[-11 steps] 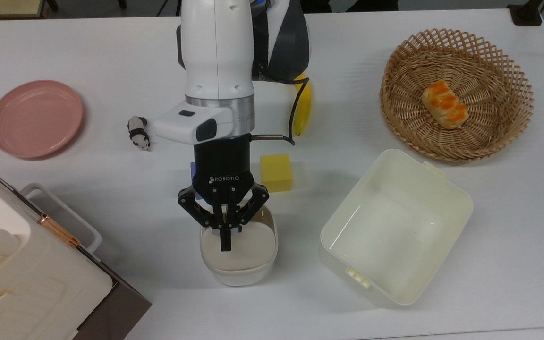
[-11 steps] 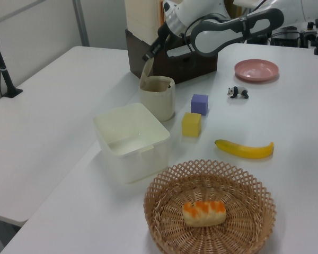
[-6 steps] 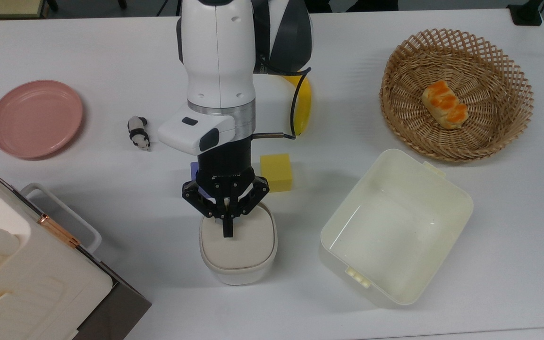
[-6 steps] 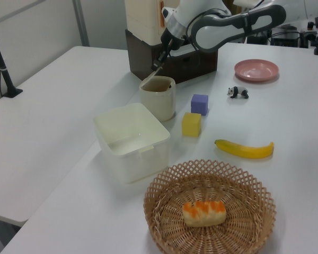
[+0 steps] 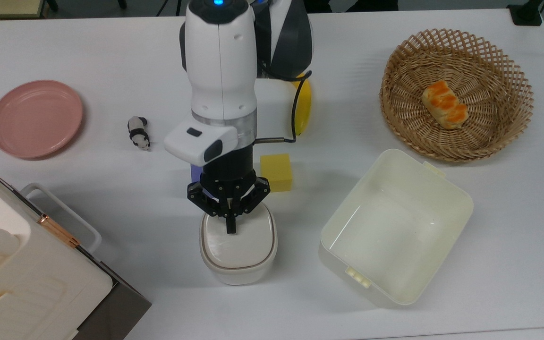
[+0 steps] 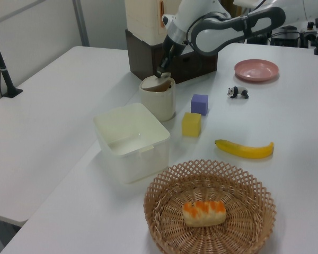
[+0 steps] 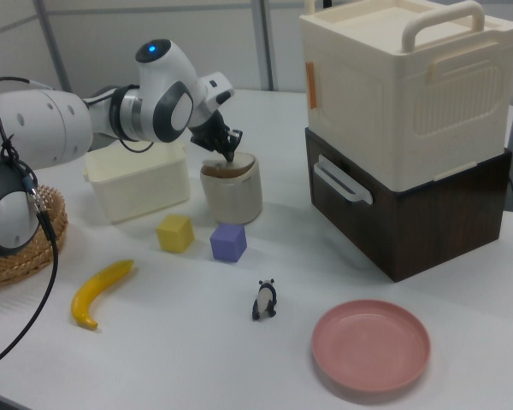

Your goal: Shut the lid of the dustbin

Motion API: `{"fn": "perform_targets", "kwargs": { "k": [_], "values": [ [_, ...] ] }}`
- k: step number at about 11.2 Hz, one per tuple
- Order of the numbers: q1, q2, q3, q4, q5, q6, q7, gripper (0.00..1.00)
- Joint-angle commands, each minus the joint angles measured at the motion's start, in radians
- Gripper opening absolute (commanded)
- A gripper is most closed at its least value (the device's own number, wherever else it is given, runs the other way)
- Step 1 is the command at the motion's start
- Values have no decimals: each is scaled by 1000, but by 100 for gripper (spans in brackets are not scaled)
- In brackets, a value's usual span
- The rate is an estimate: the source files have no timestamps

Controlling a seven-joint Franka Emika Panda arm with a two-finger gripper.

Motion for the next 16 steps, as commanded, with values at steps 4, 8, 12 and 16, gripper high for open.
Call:
{"fn": "perform_targets", "kwargs": {
  "k": [4,8,12,16],
  "values": [
    [9,20,-3,-69,8,-14,8,0],
    [9,-70,-1,-60,37,-24,12,0],
    [-6,-229,-6,-83,47,-257,26,0],
    [-24,-445,-9,-256,44,-517,24,0]
  ]
}}
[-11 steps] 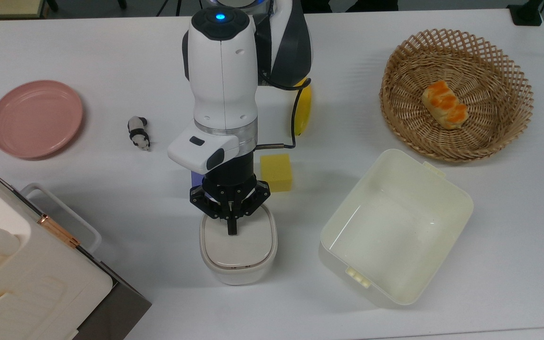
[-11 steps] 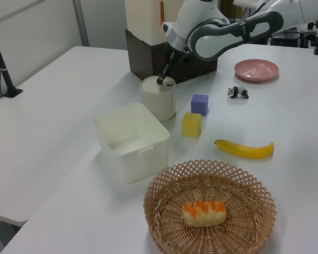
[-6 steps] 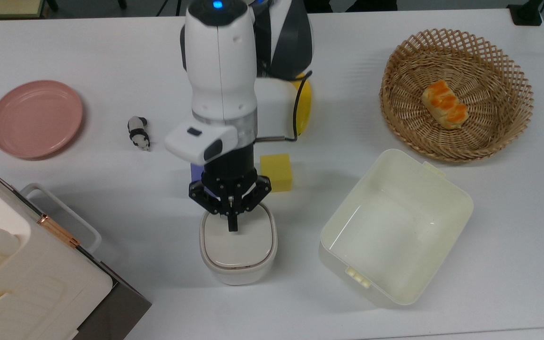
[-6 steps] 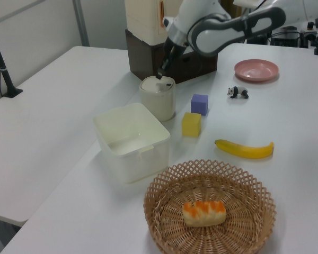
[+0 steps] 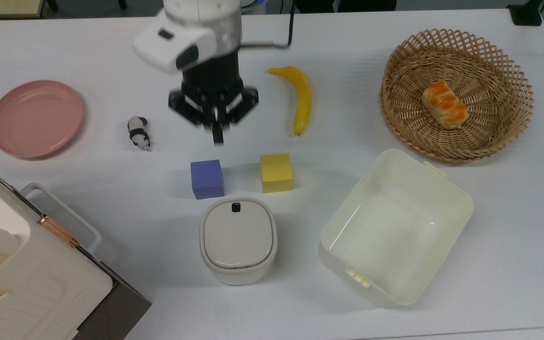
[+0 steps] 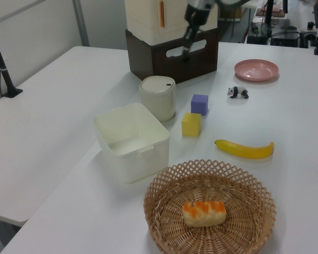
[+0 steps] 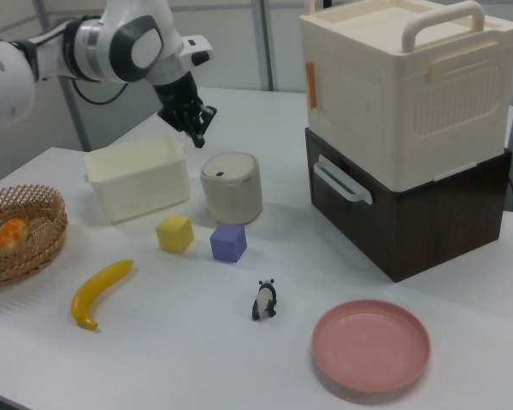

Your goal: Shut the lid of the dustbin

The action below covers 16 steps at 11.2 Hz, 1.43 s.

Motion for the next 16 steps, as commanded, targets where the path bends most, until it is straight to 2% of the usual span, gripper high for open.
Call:
{"fn": "perform_targets", "kwargs": {
  "k": [1,3,4,5,7,9,11,16],
  "values": [
    [-14,-212,-6,-231,14,-94,8,0],
    [-12,-300,-6,-330,16,-174,11,0],
    [-14,-320,-6,-345,16,-194,9,2],
    [-14,-325,-7,-342,16,-203,11,12],
    [-14,-325,-9,-335,3,-241,9,64],
    [-14,-327,-9,-327,-18,-275,9,100],
    [-12,-322,-9,-313,-46,-307,9,100],
    [-23,-327,-12,-298,-46,-317,11,100]
  ]
}}
